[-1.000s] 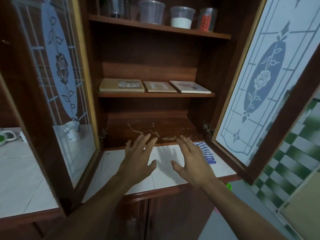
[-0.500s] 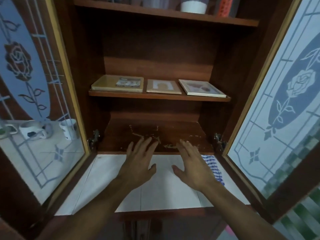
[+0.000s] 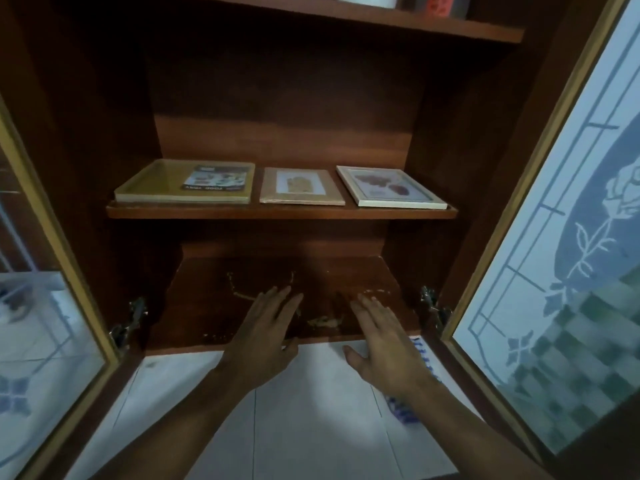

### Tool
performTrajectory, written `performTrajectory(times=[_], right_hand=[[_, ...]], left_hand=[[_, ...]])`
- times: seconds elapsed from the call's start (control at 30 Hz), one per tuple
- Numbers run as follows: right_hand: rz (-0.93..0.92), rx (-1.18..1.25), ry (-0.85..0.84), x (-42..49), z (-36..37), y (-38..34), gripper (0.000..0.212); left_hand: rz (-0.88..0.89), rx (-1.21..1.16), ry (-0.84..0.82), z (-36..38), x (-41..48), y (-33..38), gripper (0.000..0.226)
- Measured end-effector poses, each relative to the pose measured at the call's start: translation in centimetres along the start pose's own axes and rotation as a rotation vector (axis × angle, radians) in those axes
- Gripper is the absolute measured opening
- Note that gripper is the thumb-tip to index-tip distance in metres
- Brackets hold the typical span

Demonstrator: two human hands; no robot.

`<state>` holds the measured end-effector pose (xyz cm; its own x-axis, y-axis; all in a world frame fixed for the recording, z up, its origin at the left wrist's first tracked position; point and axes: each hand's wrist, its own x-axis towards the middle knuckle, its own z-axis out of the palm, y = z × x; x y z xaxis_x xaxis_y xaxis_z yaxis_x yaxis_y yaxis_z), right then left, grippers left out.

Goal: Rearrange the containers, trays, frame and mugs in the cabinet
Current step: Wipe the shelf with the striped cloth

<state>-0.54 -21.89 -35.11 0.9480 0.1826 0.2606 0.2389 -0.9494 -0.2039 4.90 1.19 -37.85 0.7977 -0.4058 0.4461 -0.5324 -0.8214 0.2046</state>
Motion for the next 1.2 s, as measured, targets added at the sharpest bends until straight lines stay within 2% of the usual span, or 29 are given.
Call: performTrajectory(times=[0.17,0.3,0.6,0.87,0.97,1.03,1.13,1.2], right_hand=[[0.062,0.037,-0.074,-0.1,1.1,2.2,0.080],[0.122,0.041,-0.069,-0.7,2.5,4.4,0.081],[0.263,0.054,-0.081,-3.1,4.0,8.1,0.064],[0.508,0.088,-0.115,-4.8,4.1,8.3,0.084],[0.554,0.056,-0.124,-4.7,4.0,8.4,0.084],[0.605,0.142,-0.132,-4.4,4.2,8.3,0.085],[0.647,0.281,-0.115,-3.6,4.3,8.4,0.077],[0.630,0.349,-0.080,-3.1,4.2,8.4,0.061]], left_hand=[[0.015,-0.011,-0.038,2.4,1.2,0.4,0.079],[0.015,-0.019,-0.043,4.8,1.7,1.7,0.079],[0.059,-0.172,-0.143,9.2,2.8,6.5,0.067],[0.168,-0.192,-0.089,12.0,2.5,8.2,0.063],[0.186,-0.175,-0.080,12.3,2.5,8.3,0.061],[0.191,-0.175,-0.087,12.4,2.6,8.3,0.062],[0.186,-0.162,-0.086,12.0,2.7,8.2,0.063],[0.177,-0.163,-0.083,11.6,2.7,7.8,0.063]])
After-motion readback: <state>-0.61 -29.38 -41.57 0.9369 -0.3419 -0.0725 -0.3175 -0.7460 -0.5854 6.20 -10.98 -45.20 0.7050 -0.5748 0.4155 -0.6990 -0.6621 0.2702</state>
